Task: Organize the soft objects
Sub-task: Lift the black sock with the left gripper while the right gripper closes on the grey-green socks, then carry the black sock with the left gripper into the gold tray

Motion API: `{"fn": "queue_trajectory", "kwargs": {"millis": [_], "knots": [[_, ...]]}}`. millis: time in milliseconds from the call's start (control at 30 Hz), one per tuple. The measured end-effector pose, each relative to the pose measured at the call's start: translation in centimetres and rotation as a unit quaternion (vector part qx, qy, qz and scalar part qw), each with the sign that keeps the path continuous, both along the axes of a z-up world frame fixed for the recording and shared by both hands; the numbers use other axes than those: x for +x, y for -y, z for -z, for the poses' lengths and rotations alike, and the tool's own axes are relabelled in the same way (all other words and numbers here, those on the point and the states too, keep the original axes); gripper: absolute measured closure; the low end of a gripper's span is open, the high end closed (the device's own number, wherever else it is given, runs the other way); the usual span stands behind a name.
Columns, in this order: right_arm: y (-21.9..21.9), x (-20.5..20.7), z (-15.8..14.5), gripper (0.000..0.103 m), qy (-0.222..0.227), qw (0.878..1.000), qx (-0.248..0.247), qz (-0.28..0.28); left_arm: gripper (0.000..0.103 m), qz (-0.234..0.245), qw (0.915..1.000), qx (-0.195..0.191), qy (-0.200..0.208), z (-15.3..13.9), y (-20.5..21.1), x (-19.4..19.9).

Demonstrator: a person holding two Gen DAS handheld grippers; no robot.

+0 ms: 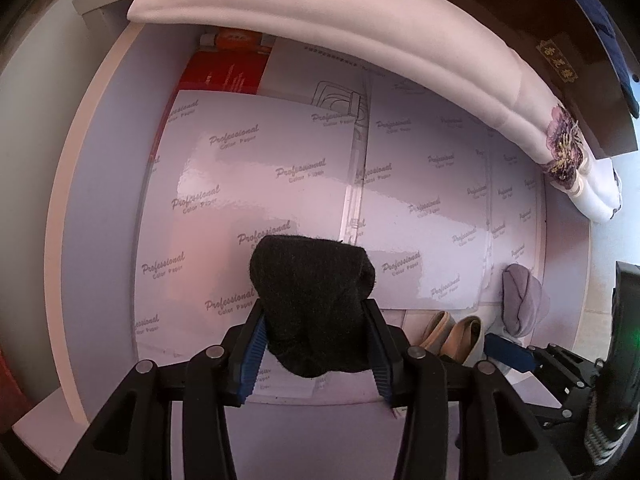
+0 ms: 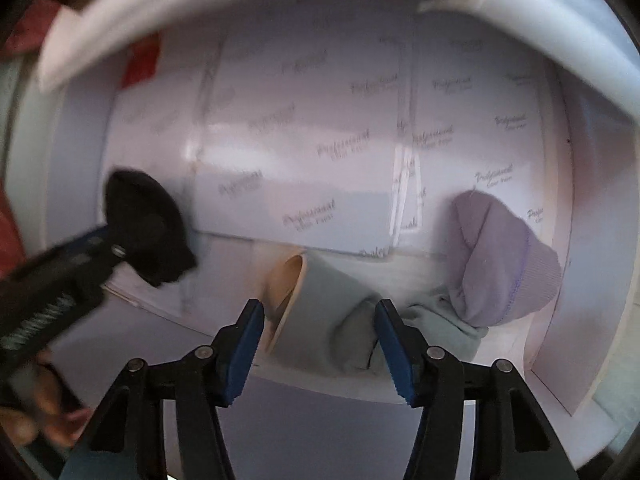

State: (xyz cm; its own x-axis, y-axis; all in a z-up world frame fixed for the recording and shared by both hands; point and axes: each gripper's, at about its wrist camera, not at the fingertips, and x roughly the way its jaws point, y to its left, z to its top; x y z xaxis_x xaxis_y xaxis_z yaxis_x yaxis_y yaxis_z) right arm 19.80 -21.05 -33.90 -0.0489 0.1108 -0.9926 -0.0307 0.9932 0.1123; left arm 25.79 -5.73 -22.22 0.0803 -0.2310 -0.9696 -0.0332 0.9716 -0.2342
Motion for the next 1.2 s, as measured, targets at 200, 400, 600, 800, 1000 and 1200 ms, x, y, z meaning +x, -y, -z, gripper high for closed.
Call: {"fn": "queue_trajectory", "kwargs": {"millis": [200,400,600,800,1000,1200], "knots": [[1.2,0.5,-0.4,0.087,0.006,1.0,-0.001,0.03,0.054,0.0,1.0,0.003,-0.003,0.0,-0.1,0.1],[5.1,1.4,-2.1,0.089,0.033,0.989,0.063,0.128,0.054,-0.005,0.9999,-0.002,-0.01,0.3,-0.4,0.1],[5.6,1.7,-1.0,0.089,0.013,0.99,0.062,0.124,0.054,-0.002,0.9999,-0.003,-0.01,0.7,-0.4,0.2],[3.4,2.1,0.2,0.087,0.007,0.996,0.025,0.09,0.054,0.006,1.0,0.003,-0.007,0.7,-0.1,0.4],[-0.4,1.1,1.0,0.084,0.011,0.999,-0.017,0.039,0.054,0.011,0.9999,0.008,-0.004,0.3,0.2,0.2],[-4.5,0.1,2.1,0.081,0.015,0.999,-0.042,0.008,0.059,0.038,0.9991,0.015,0.015,-0.4,1.2,-0.1]]}}
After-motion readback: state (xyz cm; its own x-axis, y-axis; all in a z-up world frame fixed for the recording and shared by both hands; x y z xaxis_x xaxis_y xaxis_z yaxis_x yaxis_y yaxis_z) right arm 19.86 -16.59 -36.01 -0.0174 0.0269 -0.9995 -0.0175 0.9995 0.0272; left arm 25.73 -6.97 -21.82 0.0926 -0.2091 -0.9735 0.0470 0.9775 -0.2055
